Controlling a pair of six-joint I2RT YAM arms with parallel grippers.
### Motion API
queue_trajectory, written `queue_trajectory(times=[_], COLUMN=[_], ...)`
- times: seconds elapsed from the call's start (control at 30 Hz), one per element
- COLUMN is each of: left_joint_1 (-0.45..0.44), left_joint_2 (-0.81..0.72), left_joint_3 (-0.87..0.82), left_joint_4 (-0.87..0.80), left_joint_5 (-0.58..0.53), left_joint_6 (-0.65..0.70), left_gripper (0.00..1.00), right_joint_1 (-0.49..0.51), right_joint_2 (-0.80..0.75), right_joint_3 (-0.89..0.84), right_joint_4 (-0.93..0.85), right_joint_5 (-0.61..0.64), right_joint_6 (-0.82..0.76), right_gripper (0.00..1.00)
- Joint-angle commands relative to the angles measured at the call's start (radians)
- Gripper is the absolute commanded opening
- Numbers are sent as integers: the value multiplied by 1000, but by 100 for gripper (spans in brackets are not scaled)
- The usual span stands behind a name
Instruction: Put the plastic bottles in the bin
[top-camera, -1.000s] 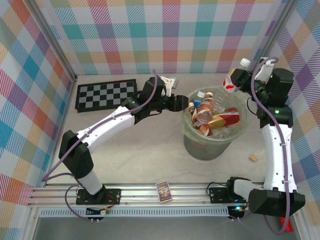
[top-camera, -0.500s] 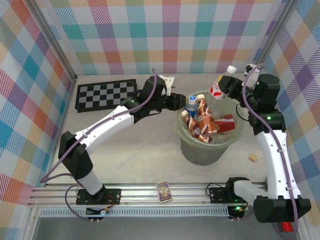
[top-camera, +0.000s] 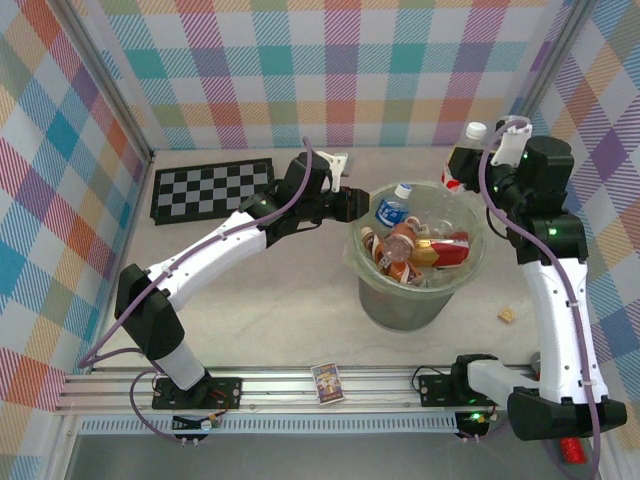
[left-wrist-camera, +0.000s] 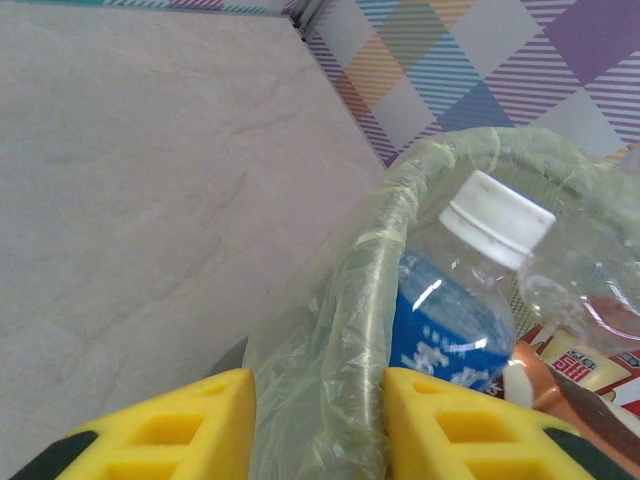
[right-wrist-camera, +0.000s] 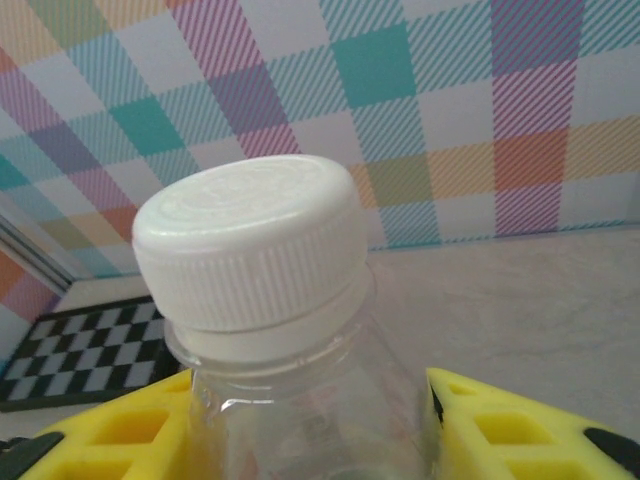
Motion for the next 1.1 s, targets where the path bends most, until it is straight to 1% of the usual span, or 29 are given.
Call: queue_trajectory(times=[0.0, 0.17, 0.3, 0.5, 0.73, 0.87, 0.97, 1.07], left_joint_1=[5, 7, 6, 5, 6, 5, 6, 6], left_joint_2=[-1, 2, -2, -2, -5, -8, -12, -14], left_joint_3=[14, 17, 20, 26, 35, 37, 38, 38], left_joint_4=[-93, -95, -102, -116, -123, -128, -130, -131], left_joint_5=[-55, -58, -71, -83, -99, -118, -132, -144], left_joint_6=[7, 4, 2, -2, -8, -11, -11, -10], left_gripper=[36, 35, 35, 35, 34, 34, 33, 32], right_joint_1=[4, 3, 8, 46, 79, 120, 140, 143], right_joint_2=[3, -3, -18, -41, -16, 22, 39, 54], right_joint_3=[-46, -130, -211, -269, -258, -237, -223, -160], right_joint_4=[-31, -38, -50, -109, -219, -296, -346, -420], right_joint_5=[19, -52, -135, -184, -214, -196, -173, -170], right_joint_6=[-80, -60, -37, -79, -154, -177, -164, -137], right_gripper=[31, 31, 32, 36, 38, 40, 41, 43])
